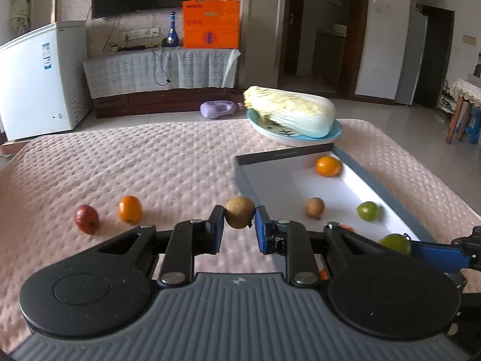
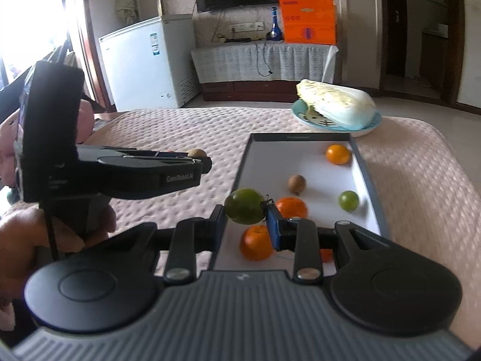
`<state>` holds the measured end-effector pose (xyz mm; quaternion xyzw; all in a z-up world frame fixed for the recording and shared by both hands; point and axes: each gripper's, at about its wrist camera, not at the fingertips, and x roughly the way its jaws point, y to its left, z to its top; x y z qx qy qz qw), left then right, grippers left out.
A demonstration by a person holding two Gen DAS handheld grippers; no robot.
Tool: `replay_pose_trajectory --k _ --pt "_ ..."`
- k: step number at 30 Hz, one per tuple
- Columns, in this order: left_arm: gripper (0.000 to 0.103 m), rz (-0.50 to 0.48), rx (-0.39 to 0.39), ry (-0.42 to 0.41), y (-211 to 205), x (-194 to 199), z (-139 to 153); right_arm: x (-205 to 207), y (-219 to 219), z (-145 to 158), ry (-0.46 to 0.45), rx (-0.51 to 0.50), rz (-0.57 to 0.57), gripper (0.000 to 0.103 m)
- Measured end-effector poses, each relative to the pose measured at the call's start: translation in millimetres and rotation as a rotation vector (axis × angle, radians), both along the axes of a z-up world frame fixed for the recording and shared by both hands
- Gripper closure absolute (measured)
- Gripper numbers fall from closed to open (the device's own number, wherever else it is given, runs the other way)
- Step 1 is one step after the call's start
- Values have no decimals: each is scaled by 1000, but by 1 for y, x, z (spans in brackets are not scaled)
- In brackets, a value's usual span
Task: Organize fruits
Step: 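Open the left gripper to drop the brown fruit while the right gripper holds the tomato above the box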
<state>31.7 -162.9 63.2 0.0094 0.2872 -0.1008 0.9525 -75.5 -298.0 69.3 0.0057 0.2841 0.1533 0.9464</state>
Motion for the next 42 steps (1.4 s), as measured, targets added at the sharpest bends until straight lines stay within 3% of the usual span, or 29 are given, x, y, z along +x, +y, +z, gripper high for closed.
replay_pose_trajectory --k 19,30,35,42 --pt "77 -87 -21 8 -62 7 -13 -8 -27 -9 35 -13 -37 70" --pt "75 -90 -30 -4 -76 9 -15 -5 -33 -14 47 -15 -54 70" --pt "60 -72 -48 -19 -66 8 -10 -2 -35 -14 39 -12 -80 70" --pt "54 -27 -63 -19 -44 8 -4 7 -34 -18 43 -15 -124 70"
